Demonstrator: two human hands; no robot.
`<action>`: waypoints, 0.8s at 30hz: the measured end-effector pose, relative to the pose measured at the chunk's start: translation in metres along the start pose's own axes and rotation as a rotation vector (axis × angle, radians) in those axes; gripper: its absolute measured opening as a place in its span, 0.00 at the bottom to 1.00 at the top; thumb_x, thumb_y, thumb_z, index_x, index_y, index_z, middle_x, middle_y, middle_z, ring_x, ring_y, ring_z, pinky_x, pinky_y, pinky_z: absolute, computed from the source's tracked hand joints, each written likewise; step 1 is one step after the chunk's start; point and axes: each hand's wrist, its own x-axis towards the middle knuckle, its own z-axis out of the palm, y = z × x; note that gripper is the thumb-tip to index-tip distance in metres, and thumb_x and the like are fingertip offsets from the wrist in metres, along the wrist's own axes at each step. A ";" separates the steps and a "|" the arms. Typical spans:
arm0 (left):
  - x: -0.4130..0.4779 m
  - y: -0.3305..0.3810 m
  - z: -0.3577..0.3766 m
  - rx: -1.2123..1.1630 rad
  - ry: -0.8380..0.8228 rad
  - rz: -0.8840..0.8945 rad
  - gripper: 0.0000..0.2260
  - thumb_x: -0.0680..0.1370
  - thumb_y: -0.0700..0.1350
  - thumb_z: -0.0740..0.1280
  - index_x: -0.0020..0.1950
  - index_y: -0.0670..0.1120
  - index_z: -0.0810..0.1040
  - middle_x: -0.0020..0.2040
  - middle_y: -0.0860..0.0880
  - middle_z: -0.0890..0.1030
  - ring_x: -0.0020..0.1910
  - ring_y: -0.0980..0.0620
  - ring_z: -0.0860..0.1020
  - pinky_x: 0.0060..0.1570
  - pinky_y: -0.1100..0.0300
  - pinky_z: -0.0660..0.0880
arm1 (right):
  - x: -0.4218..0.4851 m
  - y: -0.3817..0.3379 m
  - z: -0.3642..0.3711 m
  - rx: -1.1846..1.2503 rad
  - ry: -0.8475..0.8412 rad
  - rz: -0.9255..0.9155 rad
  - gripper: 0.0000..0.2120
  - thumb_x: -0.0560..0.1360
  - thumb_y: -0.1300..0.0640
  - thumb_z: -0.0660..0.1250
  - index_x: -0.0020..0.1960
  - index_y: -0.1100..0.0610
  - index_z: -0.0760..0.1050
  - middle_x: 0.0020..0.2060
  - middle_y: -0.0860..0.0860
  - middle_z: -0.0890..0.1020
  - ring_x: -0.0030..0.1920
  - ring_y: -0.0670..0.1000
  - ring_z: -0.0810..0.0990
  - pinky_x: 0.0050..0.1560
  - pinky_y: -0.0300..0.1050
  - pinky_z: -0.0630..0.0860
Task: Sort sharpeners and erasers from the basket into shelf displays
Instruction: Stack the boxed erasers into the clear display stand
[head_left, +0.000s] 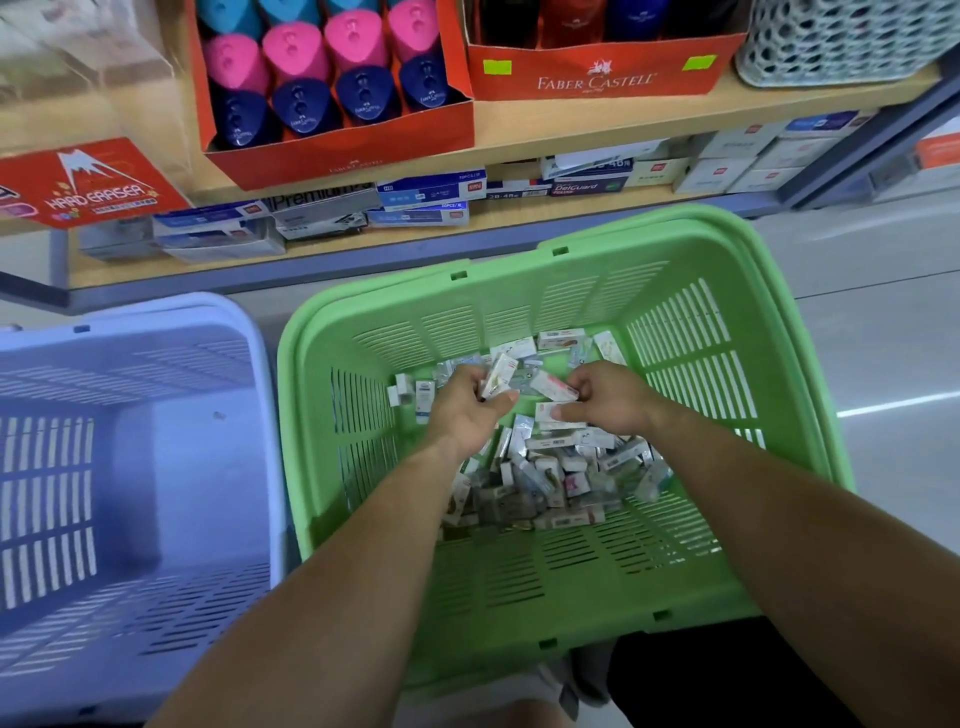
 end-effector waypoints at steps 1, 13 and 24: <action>-0.002 0.001 0.000 -0.051 -0.025 0.002 0.24 0.80 0.48 0.70 0.74 0.52 0.67 0.75 0.46 0.69 0.66 0.49 0.71 0.71 0.52 0.66 | 0.000 -0.001 -0.001 0.001 -0.031 -0.004 0.14 0.72 0.48 0.78 0.47 0.56 0.79 0.36 0.49 0.80 0.39 0.51 0.79 0.40 0.44 0.70; 0.007 -0.007 0.002 -0.309 0.094 -0.080 0.13 0.78 0.55 0.70 0.59 0.50 0.76 0.55 0.53 0.79 0.53 0.51 0.80 0.51 0.54 0.77 | -0.005 -0.004 -0.010 0.504 0.043 0.055 0.12 0.76 0.57 0.74 0.58 0.57 0.76 0.59 0.55 0.77 0.57 0.55 0.80 0.46 0.48 0.84; 0.006 -0.002 0.000 -0.284 0.064 -0.058 0.08 0.80 0.51 0.68 0.57 0.61 0.73 0.67 0.52 0.74 0.61 0.47 0.75 0.66 0.41 0.71 | -0.003 -0.015 -0.016 0.343 -0.060 -0.081 0.15 0.75 0.57 0.75 0.60 0.58 0.81 0.55 0.53 0.81 0.52 0.51 0.82 0.47 0.44 0.84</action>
